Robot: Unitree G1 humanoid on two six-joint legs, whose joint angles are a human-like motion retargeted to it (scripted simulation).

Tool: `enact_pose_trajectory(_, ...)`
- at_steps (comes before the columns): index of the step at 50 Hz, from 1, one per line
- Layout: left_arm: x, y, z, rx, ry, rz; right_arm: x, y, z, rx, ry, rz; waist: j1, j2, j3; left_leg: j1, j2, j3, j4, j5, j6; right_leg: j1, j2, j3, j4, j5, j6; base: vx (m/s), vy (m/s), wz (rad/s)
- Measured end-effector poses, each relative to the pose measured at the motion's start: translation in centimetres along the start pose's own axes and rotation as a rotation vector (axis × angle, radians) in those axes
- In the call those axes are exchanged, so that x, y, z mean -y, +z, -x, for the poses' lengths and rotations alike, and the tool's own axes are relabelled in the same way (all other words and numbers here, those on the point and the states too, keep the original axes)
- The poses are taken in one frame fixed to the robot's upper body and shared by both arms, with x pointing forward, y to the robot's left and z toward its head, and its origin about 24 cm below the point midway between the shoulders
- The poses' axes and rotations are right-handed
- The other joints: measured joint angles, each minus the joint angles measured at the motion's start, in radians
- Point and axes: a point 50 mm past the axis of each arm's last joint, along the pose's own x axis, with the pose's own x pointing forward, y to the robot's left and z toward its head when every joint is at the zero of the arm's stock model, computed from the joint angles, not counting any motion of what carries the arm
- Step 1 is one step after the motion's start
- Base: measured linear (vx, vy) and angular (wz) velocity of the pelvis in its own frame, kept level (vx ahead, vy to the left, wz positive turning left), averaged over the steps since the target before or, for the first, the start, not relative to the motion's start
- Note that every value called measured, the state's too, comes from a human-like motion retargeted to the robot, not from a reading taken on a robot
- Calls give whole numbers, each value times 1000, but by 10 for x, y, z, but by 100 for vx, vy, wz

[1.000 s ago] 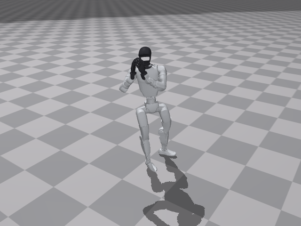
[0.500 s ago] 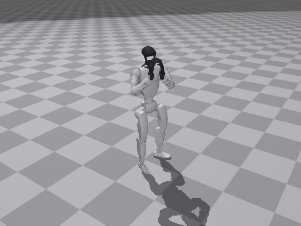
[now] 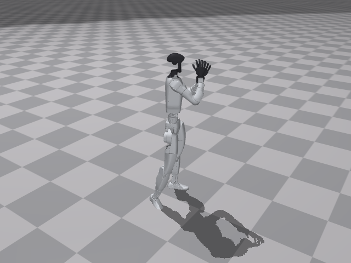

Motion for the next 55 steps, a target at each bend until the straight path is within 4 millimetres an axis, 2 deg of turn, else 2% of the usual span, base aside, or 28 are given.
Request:
enact_pose_trajectory(2,-3,-4,2,-29,9,21,-6,-3,-3,-1,35,-10,36,-5,-4,-2,-8,-42,0,-3,0,-2,-24,-35,60,3,-16,14,17,116)
enact_pose_trajectory(5,-22,-12,3,-85,26,13,-5,-10,-5,-32,72,-26,81,-12,-3,2,-14,-99,0,-8,0,5,-49,-73,130,14,-39,14,13,103)
enact_pose_trajectory(8,-42,-14,4,-94,111,-62,15,-14,-9,3,-55,104,122,-14,-9,6,-15,-152,0,-9,0,18,-53,-88,160,34,-60,14,10,94)
enact_pose_trajectory(10,-51,-14,3,-86,163,-101,25,-15,-11,-5,-159,126,141,-16,-13,9,-13,-185,0,-9,0,28,-45,-83,165,47,-75,13,5,84)
enact_pose_trajectory(12,-46,-12,-1,-74,101,-127,13,-18,-14,-27,-92,98,142,-27,-10,14,-9,-212,0,-10,1,35,-34,-61,164,58,-87,12,3,74)
enact_pose_trajectory(15,-28,-11,-2,-73,-12,-98,-22,-20,-13,-35,138,47,141,-39,-17,18,-13,-252,0,-11,8,39,-24,-10,163,77,-98,11,5,67)
enact_pose_trajectory(17,-30,-13,-2,-78,-6,-116,-28,-22,-12,-51,125,8,139,-43,-20,18,-16,-272,0,-11,12,36,-19,31,165,87,-99,10,4,52)
enact_pose_trajectory(20,-46,-18,-2,-114,28,-152,-19,-29,-11,-119,68,-72,136,-50,-24,17,-20,-292,0,-13,14,26,-13,87,171,99,-94,8,2,35)
enact_pose_trajectory(23,-62,-17,-5,-97,137,-186,-2,-33,-8,-140,-99,-37,136,-60,-28,14,-20,-297,0,-15,13,14,-10,121,176,106,-85,7,1,10)
enact_pose_trajectory(25,-60,-15,-7,-77,152,-186,0,-33,-8,-142,-139,-28,134,-64,-31,12,-20,-292,0,-17,12,7,-10,130,179,107,-80,3,0,-4)
enact_pose_trajectory(28,-38,-14,-3,-81,54,-123,-26,-25,-10,-107,48,-74,127,-64,-38,13,-16,-272,0,-21,8,2,-9,123,175,106,-78,4,0,-33)
enact_pose_trajectory(30,-32,-11,0,-65,35,-114,-34,-19,-11,-63,86,-67,121,-62,-40,14,-12,-253,0,-22,5,0,-8,112,168,104,-76,3,-1,-52)
enact_pose_trajectory(33,-40,-8,0,-49,41,-155,-26,-20,-12,-49,82,-29,114,-57,-38,19,-6,-215,0,-24,3,0,-6,96,154,97,-74,1,-2,-70)
enact_pose_trajectory(38,-62,-4,-8,-20,172,-217,1,-28,-11,-102,-117,9,104,-49,-35,32,5,-132,0,-24,5,-6,-3,92,130,84,-63,0,-4,-91)
enact_pose_trajectory(40,-53,-4,-10,-17,125,-212,-6,-27,-13,-114,-52,-22,94,-45,-37,38,9,-93,0,-24,9,-12,-3,99,122,79,-58,-1,-6,-110)
enact_pose_trajectory(42,-36,-4,-12,-13,29,-192,-26,-22,-17,-87,104,-55,83,-42,-37,44,11,-48,0,-24,14,-23,-5,108,118,72,-52,-2,-7,-119)
enact_pose_trajectory(43,-30,-2,-12,0,8,-186,-32,-19,-17,-71,128,-65,76,-40,-41,46,14,-27,0,-24,16,-26,-3,110,111,70,-48,-2,-7,-121)
enact_pose_trajectory(45,-25,2,-13,41,1,-201,-31,-17,-17,-60,96,-75,69,-33,-47,49,18,19,0,-24,20,-34,-1,112,95,65,-41,-2,-8,-124)
enact_pose_trajectory(50,-44,9,-23,86,127,-278,9,-29,-16,-134,-133,-48,60,-24,-53,53,26,145,21,-40,33,-44,6,107,42,48,-12,-3,-10,-133)
enact_pose_trajectory(51,-44,8,-24,82,127,-285,11,-30,-16,-143,-152,-51,55,-24,-54,54,27,171,25,-45,37,-46,8,109,28,44,-5,-3,-12,-136)
enact_pose_trajectory(52,-42,6,-24,76,114,-290,9,-29,-16,-150,-152,-67,49,-24,-55,55,28,197,30,-49,40,-48,10,112,14,41,3,-4,-12,-136)
enact_pose_trajectory(55,-22,-1,-21,42,-3,-265,-16,-21,-17,-157,-3,-211,19,-20,-58,59,31,273,43,-63,51,-54,20,135,-30,32,25,-4,-13,-133)
